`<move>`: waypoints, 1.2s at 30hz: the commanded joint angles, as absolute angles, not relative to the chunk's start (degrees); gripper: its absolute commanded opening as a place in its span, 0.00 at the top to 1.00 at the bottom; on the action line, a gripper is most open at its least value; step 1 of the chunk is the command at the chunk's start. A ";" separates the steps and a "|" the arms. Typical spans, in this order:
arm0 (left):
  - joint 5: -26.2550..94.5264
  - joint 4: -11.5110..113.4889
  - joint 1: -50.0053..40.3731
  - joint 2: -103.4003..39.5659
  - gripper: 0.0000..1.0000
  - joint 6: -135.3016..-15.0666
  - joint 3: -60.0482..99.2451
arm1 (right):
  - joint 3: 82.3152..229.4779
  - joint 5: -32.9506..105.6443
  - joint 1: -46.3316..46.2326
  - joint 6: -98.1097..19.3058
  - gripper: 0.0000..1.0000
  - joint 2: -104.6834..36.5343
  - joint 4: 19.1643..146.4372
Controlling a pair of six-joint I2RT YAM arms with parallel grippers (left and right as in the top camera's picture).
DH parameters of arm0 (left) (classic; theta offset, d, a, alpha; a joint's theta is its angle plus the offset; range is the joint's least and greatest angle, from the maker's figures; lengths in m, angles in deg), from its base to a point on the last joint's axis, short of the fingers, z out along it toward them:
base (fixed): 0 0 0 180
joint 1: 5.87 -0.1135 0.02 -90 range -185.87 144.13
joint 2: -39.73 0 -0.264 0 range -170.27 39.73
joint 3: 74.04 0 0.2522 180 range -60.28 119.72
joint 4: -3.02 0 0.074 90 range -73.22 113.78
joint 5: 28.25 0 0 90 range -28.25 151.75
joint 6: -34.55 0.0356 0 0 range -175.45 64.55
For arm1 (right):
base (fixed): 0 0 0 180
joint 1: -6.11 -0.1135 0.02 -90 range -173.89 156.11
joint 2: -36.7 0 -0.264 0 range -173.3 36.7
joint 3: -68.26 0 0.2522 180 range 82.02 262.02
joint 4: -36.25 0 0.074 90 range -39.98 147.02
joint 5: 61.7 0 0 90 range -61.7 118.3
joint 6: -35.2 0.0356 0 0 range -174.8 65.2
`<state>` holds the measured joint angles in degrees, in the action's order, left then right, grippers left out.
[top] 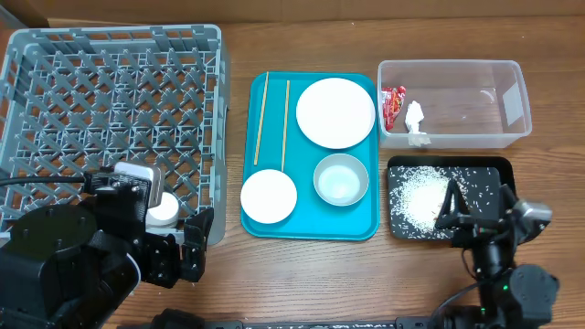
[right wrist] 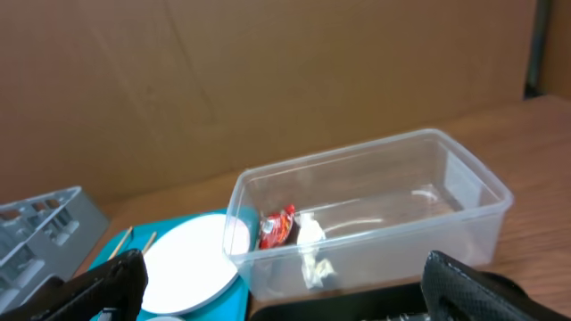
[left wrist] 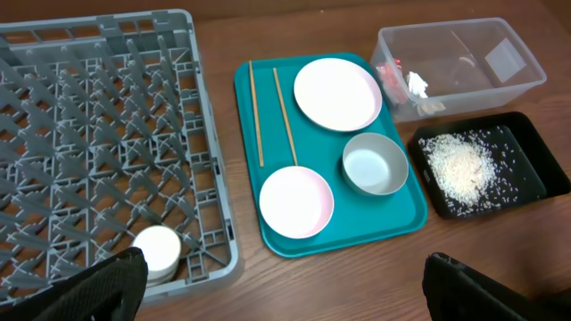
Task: Sort waste into correct bins and load items into the dishwasher
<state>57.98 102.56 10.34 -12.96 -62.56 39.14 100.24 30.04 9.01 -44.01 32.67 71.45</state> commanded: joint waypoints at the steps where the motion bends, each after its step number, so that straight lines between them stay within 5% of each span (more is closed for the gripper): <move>1: 58.59 102.52 10.67 -13.13 0.00 -62.98 39.20 | 94.10 32.27 10.47 -44.36 0.00 36.56 67.14; 10: 58.59 102.52 10.67 -13.13 0.00 -62.98 39.20 | 82.51 31.05 11.50 -44.41 0.00 36.53 53.85; 36: 58.59 102.49 10.67 -13.13 0.00 -62.96 39.20 | 82.49 30.54 11.50 -44.39 0.00 36.53 54.59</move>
